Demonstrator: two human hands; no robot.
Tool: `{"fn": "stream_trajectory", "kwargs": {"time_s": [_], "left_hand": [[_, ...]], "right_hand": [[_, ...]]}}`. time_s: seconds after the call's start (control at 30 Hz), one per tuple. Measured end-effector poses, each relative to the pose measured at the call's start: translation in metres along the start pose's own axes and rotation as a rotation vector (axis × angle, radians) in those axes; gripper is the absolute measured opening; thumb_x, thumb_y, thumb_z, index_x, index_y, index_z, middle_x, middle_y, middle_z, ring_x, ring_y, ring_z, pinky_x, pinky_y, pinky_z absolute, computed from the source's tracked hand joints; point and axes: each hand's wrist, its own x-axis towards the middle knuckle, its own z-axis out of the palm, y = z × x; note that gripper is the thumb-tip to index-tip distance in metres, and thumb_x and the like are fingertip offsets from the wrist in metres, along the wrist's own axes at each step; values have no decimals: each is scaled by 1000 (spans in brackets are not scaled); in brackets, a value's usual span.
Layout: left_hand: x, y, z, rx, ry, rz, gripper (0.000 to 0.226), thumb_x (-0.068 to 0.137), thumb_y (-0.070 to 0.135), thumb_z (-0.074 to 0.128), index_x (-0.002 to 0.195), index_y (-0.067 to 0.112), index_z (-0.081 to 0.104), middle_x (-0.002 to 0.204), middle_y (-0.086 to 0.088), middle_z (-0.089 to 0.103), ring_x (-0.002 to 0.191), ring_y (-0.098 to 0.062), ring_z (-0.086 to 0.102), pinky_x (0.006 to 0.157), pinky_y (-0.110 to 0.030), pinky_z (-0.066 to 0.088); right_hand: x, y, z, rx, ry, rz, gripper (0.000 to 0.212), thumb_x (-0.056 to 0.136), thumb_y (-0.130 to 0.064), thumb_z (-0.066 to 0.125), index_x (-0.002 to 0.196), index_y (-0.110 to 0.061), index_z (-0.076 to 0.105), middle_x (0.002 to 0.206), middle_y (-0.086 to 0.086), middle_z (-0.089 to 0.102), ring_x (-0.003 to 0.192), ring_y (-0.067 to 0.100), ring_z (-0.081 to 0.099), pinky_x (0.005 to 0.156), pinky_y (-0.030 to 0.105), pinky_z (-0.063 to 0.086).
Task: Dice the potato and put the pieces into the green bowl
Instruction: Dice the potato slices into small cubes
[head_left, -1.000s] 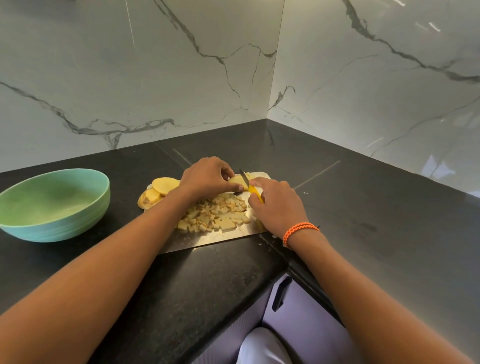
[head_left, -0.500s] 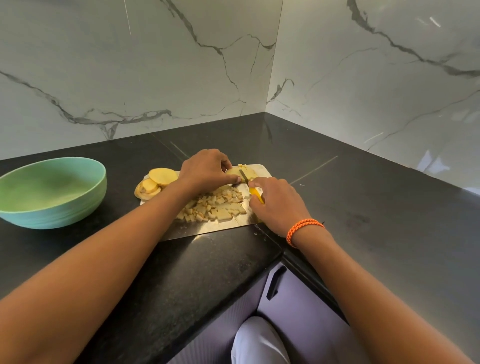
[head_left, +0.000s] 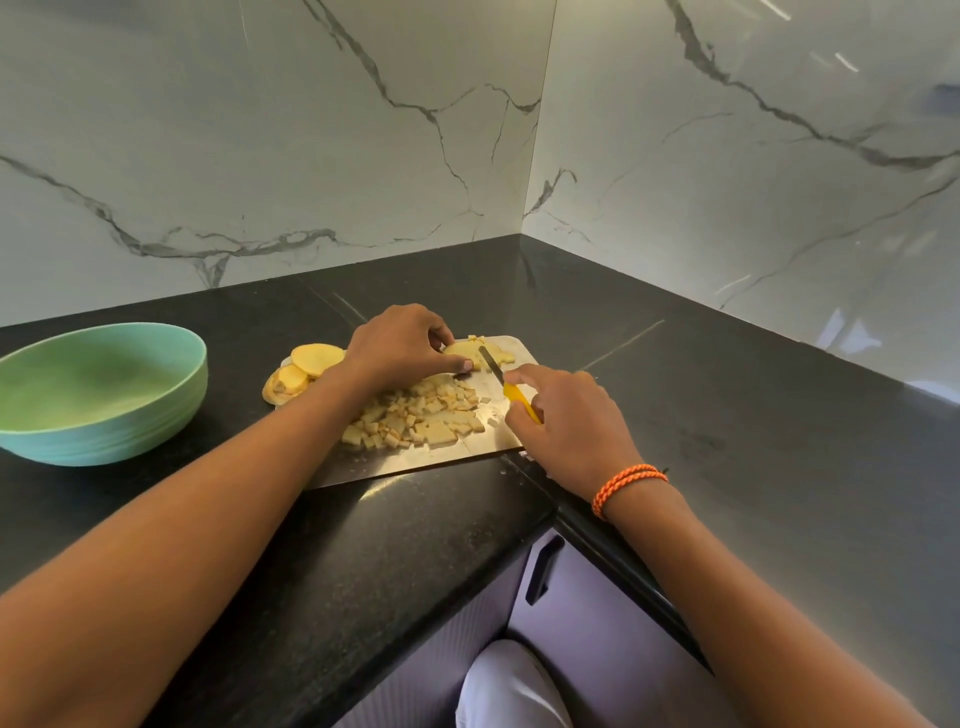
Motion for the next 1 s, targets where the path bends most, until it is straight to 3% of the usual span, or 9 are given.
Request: {"fn": "stream_trajectory", "kwargs": {"time_s": [0.07, 0.2, 0.4, 0.57, 0.9, 1.0], "left_hand": [[1, -3, -3, -28, -22, -8, 50, 82, 66, 79, 113, 28, 78, 98, 15, 69, 86, -5, 62, 65, -24, 45], [2, -5, -3, -32, -13, -5, 47, 82, 64, 81, 111, 28, 80, 97, 15, 71, 85, -4, 63, 62, -22, 43], [2, -5, -1, -3, 18, -1, 45, 81, 67, 79, 107, 31, 79, 96, 17, 70, 85, -5, 63, 61, -22, 42], [2, -4, 1, 11, 29, 8, 44, 82, 67, 78, 107, 30, 78, 98, 16, 71, 87, -6, 63, 60, -22, 40], [-3, 3, 1, 66, 49, 17, 51, 81, 73, 75, 107, 30, 77, 100, 15, 70, 91, -8, 65, 65, -26, 44], [-3, 4, 0, 52, 21, 4, 50, 80, 72, 76, 107, 30, 77, 100, 16, 70, 91, -7, 65, 68, -27, 48]], "right_hand": [[8, -2, 4, 14, 41, 4, 40, 98, -36, 52, 137, -31, 60, 69, -5, 56, 60, 13, 52, 70, 39, 58], [26, -7, 15, 38, 47, 32, 42, 98, -37, 53, 139, -32, 60, 103, 7, 71, 86, 24, 66, 82, 44, 59], [43, -12, 25, 22, 44, 23, 41, 98, -34, 54, 137, -28, 62, 93, 6, 69, 78, 20, 57, 77, 39, 57], [44, -13, 31, -70, 10, -14, 40, 99, -31, 51, 137, -25, 60, 118, 10, 66, 105, 31, 62, 84, 41, 50], [44, -13, 30, -76, -42, -32, 37, 100, -31, 52, 135, -25, 61, 119, 7, 65, 104, 28, 61, 79, 37, 46], [38, -11, 25, -25, -54, -10, 38, 101, -31, 53, 138, -26, 60, 111, 5, 64, 93, 22, 57, 76, 34, 44]]}}
